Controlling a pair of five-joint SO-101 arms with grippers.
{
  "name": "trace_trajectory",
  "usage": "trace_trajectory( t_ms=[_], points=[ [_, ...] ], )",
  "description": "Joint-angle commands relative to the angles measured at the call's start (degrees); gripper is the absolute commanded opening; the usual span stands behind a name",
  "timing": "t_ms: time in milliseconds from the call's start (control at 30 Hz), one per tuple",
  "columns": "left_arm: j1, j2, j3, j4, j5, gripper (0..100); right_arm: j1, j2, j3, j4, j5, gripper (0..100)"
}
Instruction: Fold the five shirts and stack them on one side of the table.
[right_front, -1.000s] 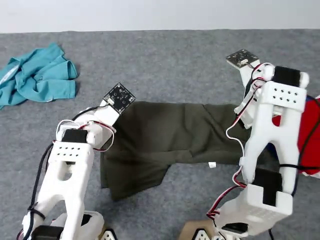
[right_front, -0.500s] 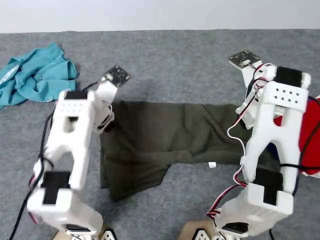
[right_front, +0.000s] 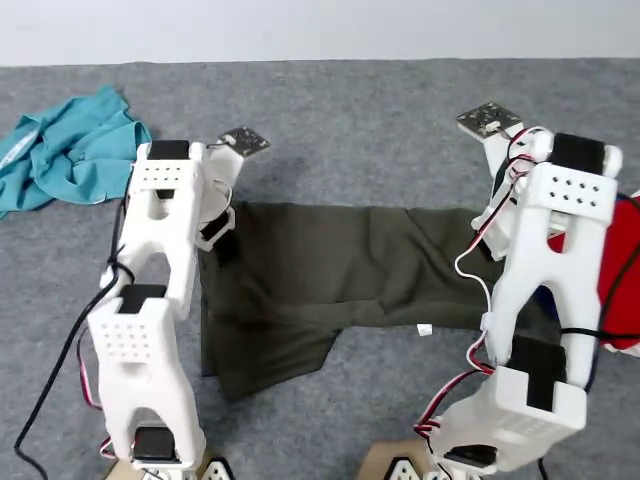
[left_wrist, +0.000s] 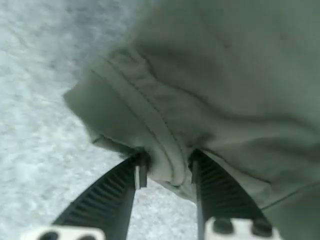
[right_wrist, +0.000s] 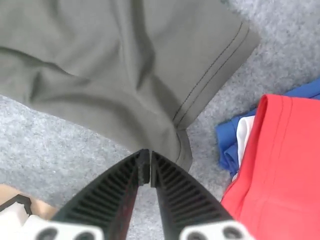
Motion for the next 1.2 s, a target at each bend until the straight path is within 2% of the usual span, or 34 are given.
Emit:
trace_trajectory(
  t_ms=[0, 167, 400, 800, 1167],
  points=[
    [-0.44, 1.93, -4.62, 4.22, -1.93, 16, 0.48, -0.4, -0.18, 1.19, -0.79, 0.9],
    [-0.44, 5.27, -5.76, 5.01, -2.02, 14, 0.48, -0.66, -0.18, 1.54, -0.79, 0.9],
    [0.0, 4.48, -5.85, 5.27, -2.11, 0, 0.48, -0.66, -0.18, 1.63, -0.79, 0.9],
    [0.0, -6.15, -5.85, 7.74, -2.11, 0, 0.22, -0.31, -0.18, 1.63, -0.79, 0.9],
    [0.18, -6.51, -6.11, 4.84, -2.02, 0, 0.13, -0.22, -0.18, 1.63, -0.79, 0.9]
  ],
)
